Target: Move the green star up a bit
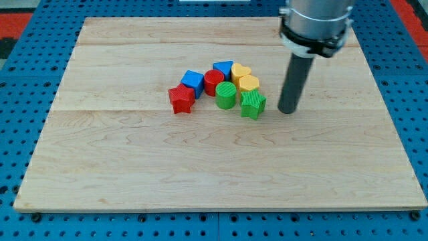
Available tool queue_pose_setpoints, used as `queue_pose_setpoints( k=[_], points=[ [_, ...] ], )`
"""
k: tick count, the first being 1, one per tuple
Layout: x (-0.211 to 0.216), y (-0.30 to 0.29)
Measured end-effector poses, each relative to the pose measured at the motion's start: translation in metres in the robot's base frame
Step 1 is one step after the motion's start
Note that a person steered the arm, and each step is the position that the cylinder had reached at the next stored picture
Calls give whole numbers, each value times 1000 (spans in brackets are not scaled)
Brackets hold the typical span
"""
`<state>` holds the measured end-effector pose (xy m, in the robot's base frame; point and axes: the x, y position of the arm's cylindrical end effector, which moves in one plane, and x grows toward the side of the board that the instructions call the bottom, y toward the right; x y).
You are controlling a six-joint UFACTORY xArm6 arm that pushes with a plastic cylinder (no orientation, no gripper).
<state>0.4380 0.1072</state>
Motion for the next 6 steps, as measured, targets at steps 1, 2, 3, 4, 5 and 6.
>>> queue_pose_setpoints(
  k=[1, 2, 3, 4, 5, 6],
  points=[
    [-13, -25],
    [-17, -41],
    [-16, -31],
    [3, 2],
    [39, -7],
    [55, -50]
  ],
)
